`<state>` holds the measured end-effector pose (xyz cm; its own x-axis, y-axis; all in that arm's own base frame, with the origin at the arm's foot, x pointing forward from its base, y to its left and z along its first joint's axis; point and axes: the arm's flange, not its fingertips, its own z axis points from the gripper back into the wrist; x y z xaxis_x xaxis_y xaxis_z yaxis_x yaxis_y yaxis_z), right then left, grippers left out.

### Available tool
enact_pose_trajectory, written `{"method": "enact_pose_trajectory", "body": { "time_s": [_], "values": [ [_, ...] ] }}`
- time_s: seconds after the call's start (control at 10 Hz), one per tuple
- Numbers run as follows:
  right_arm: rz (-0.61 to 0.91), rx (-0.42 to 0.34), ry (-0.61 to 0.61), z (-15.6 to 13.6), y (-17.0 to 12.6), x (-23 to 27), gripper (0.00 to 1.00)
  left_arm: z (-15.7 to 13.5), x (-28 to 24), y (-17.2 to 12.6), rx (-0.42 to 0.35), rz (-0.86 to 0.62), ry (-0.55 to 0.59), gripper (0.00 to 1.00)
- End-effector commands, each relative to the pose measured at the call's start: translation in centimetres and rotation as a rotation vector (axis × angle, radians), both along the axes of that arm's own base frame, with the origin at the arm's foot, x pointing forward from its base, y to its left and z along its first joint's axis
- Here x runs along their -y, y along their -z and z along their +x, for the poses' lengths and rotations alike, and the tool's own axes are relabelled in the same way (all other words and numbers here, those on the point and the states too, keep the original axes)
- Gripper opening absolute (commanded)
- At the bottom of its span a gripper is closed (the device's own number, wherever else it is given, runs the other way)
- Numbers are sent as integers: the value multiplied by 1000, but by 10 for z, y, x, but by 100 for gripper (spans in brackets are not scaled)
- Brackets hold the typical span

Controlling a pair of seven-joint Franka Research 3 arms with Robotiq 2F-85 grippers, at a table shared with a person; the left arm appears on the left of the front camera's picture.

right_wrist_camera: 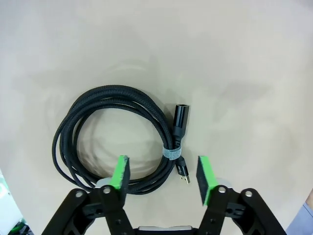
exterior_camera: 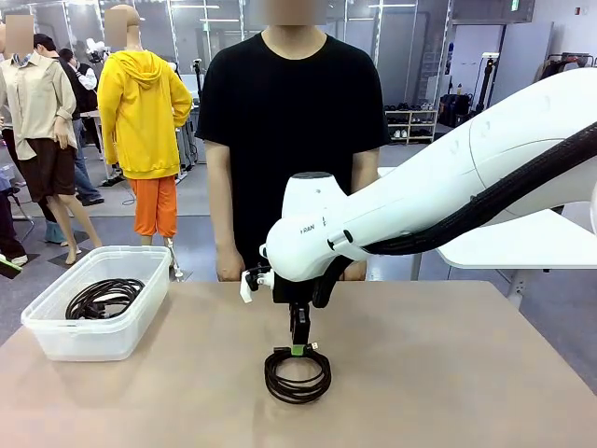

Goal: Organize and store the cables.
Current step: Place the USB Extension Cable into the Organizing box.

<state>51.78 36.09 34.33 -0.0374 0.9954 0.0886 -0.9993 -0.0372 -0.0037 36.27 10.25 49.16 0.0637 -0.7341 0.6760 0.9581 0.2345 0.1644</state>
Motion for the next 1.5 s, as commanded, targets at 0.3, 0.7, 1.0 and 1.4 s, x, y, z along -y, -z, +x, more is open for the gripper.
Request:
{"method": "enact_pose_trajectory", "body": {
  "time_s": [0.3, 0.7, 1.0, 1.4],
  "values": [
    [74, 72, 63, -21, -20, 45, 100, 0, 0, 0, 0, 0, 0, 100],
    [196, 74, 165, -44, -68, 178, 100, 39, 89, -42, 7, 53, 167, 100],
    [373, 75, 233, -82, -90, 303, 100, 69, 187, -48, -138, 116, 186, 100],
    [751, 141, 347, -159, -94, 457, 100, 100, 300, -39, -204, 261, 162, 100]
  ]
}}
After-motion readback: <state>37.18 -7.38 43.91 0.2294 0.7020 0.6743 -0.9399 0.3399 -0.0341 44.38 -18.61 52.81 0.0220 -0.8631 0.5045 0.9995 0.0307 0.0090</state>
